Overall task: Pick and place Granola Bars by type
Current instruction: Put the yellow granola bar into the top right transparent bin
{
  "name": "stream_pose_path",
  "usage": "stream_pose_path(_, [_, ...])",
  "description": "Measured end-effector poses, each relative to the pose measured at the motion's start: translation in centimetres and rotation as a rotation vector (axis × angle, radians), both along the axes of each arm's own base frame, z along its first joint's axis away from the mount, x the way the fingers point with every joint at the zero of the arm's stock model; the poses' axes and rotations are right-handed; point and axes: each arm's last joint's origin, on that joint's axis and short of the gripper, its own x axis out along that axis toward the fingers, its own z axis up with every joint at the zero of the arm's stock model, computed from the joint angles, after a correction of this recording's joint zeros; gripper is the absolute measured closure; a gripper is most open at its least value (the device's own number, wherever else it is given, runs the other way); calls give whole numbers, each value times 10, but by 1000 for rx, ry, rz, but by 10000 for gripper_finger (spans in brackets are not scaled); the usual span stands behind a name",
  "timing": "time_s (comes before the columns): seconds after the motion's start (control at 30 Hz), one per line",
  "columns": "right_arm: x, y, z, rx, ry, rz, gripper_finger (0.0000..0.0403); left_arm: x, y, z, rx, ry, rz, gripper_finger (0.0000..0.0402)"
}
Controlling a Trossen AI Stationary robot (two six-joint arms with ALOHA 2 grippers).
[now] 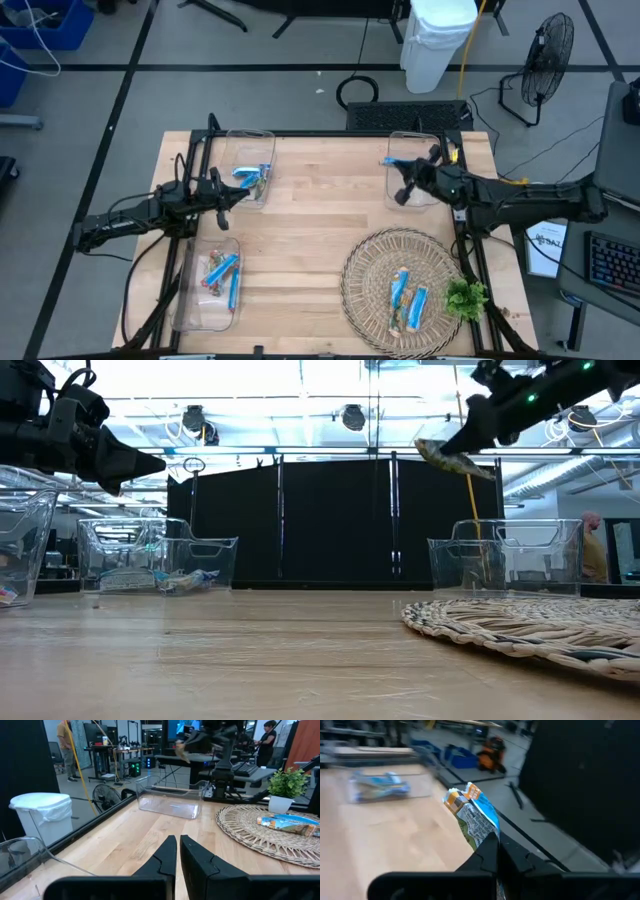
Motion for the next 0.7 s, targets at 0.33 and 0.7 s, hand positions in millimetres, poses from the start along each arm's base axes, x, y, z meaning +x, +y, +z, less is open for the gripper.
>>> stream_pose_path(0.33, [-2, -41, -15, 84, 68, -158, 403, 0, 0, 0, 0, 0, 0, 371])
stream_pose_path(0.7, [-18, -80, -40, 331, 154, -160, 403, 0, 0, 0, 0, 0, 0, 371])
